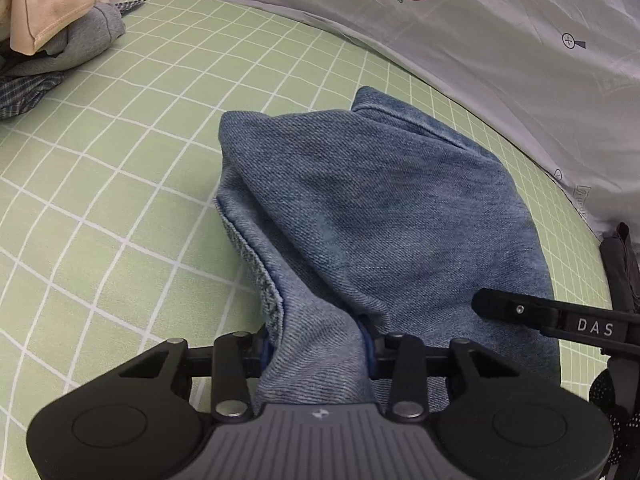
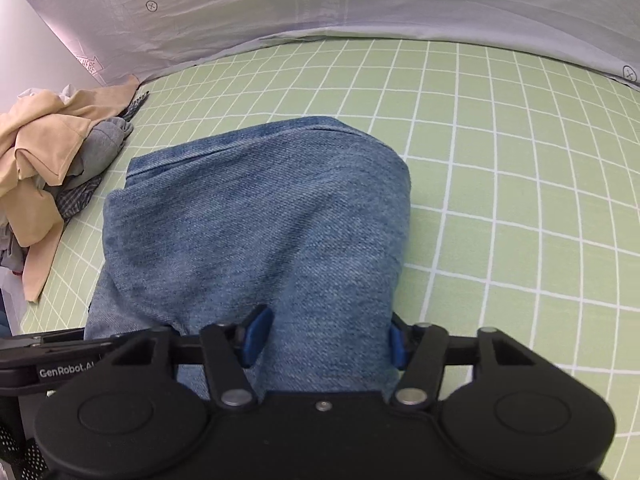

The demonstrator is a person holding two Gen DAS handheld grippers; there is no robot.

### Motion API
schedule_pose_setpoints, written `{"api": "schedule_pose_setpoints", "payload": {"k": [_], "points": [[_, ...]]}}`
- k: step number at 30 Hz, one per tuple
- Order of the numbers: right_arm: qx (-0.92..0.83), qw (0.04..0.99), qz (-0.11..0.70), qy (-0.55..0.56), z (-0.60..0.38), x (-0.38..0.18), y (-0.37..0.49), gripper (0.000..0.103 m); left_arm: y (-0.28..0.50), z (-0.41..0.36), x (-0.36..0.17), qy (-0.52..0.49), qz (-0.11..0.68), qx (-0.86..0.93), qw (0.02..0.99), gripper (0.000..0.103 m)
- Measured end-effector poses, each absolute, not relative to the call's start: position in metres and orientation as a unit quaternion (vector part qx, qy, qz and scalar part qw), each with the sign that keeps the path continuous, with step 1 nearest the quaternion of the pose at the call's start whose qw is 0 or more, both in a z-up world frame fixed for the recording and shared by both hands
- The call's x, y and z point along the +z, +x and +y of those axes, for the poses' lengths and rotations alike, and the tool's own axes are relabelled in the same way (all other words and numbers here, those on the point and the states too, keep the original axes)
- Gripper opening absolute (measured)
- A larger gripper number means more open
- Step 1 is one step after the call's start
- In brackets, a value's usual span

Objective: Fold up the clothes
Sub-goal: 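Grasp the folded jeans bundle with both grippers and lift it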

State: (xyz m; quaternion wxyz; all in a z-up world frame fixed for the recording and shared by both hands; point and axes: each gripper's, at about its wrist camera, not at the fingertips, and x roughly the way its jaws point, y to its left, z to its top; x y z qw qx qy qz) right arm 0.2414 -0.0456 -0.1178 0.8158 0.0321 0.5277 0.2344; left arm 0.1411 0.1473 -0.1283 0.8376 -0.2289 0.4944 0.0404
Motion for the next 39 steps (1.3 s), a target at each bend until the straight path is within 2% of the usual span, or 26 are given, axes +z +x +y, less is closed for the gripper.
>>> {"api": "schedule_pose_setpoints", "payload": {"k": [3, 6, 9, 13, 17, 18, 19, 21, 23, 25, 27, 31, 34, 36, 39], "points": [[0.24, 0.826, 0.507, 0.053, -0.07, -0.102, 0.23, 0.038, 0.138, 0.138, -0.11, -0.248, 0.475, 0.024, 0.844, 0.02], [0.236, 0.837, 0.489, 0.07, -0.101, -0.088, 0.22, 0.035, 0.143, 0.102, -0.089, -0.221, 0.463, -0.014, 0.858, 0.015], [0.217, 0.848, 0.475, 0.087, -0.139, -0.077, 0.211, 0.034, 0.153, 0.051, -0.068, -0.173, 0.456, -0.045, 0.872, 0.015], [0.176, 0.859, 0.466, 0.119, -0.195, -0.075, 0.203, 0.033, 0.162, 0.003, -0.075, -0.117, 0.457, -0.07, 0.879, 0.016], [0.128, 0.852, 0.485, 0.154, -0.254, -0.092, 0.199, 0.036, 0.166, -0.031, -0.091, -0.066, 0.467, -0.077, 0.878, 0.031], [0.118, 0.848, 0.493, 0.156, -0.262, -0.1, 0.2, 0.038, 0.167, -0.039, -0.095, -0.053, 0.47, -0.079, 0.878, 0.041], [0.108, 0.844, 0.501, 0.158, -0.27, -0.107, 0.2, 0.041, 0.168, -0.048, -0.099, -0.04, 0.472, -0.08, 0.877, 0.046], [0.093, 0.836, 0.516, 0.162, -0.283, -0.121, 0.2, 0.047, 0.17, -0.064, -0.107, -0.014, 0.476, -0.084, 0.875, 0.069], [0.093, 0.835, 0.514, 0.172, -0.294, -0.129, 0.196, 0.05, 0.172, -0.081, -0.115, 0.012, 0.481, -0.087, 0.873, 0.081], [0.098, 0.833, 0.518, 0.167, -0.294, -0.132, 0.198, 0.06, 0.174, -0.097, -0.123, 0.035, 0.485, -0.089, 0.869, 0.083], [0.099, 0.833, 0.526, 0.141, -0.287, -0.136, 0.207, 0.07, 0.185, -0.089, -0.129, -0.007, 0.503, -0.081, 0.86, 0.088], [0.123, 0.825, 0.537, 0.125, -0.282, -0.142, 0.218, 0.074, 0.198, -0.077, -0.141, -0.087, 0.523, -0.089, 0.843, 0.089], [0.133, 0.818, 0.545, 0.128, -0.276, -0.152, 0.225, 0.083, 0.206, -0.076, -0.152, -0.131, 0.535, -0.119, 0.826, 0.091], [0.133, 0.813, 0.548, 0.147, -0.275, -0.158, 0.228, 0.086, 0.205, -0.085, -0.155, -0.13, 0.532, -0.141, 0.825, 0.095], [0.128, 0.809, 0.547, 0.172, -0.275, -0.163, 0.229, 0.092, 0.204, -0.1, -0.155, -0.103, 0.529, -0.136, 0.832, 0.092]]}}
